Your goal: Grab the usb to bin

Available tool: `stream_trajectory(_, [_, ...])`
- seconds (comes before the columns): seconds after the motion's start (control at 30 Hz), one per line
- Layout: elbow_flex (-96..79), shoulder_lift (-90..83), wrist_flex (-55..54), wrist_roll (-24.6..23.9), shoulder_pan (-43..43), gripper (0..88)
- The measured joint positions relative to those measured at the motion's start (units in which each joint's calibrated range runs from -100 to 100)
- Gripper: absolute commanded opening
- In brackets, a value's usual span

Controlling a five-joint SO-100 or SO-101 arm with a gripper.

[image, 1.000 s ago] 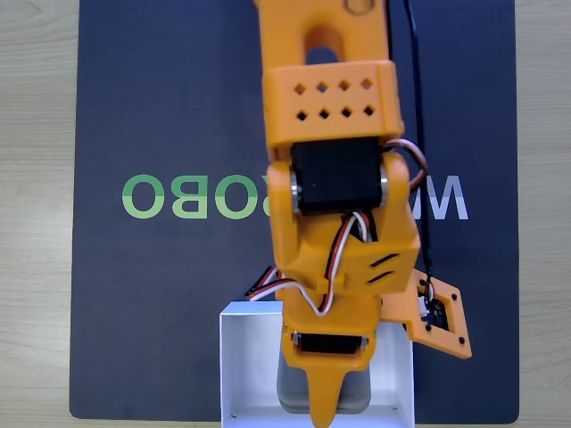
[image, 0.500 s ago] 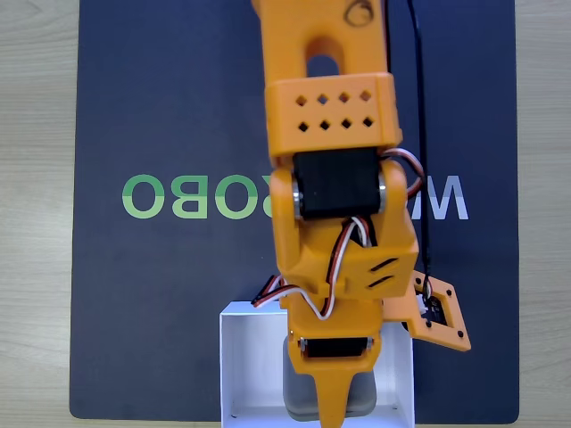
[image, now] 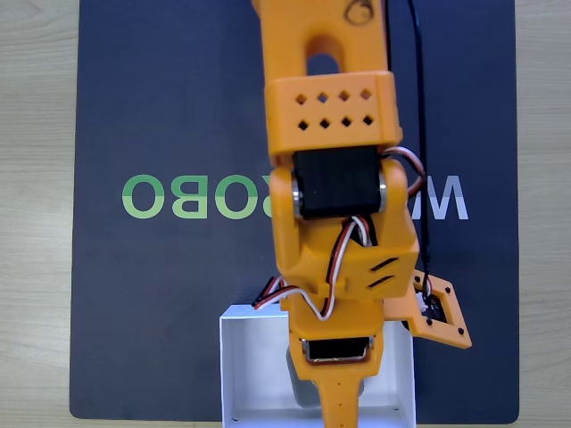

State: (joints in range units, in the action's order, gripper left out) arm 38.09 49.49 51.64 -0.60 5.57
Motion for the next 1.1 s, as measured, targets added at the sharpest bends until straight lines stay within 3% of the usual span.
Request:
stream_trajectory(0.27, [0.63,0.0,-0.17,0.1,0.0,70.3])
stream_trajectory(0.53, [0.72,-4.9,-0.26,1.57,0.0,68.0])
stream_trajectory(0.63, [0.72,-10.45,0.6,1.36,0.0,58.4])
stream_trajectory(0.97, [-8.95,-34.32,3.28,1.26,0.0,10.2])
stream_trajectory(1.1, [-15.91,-47.36,3.19,1.26,0.0,1.1])
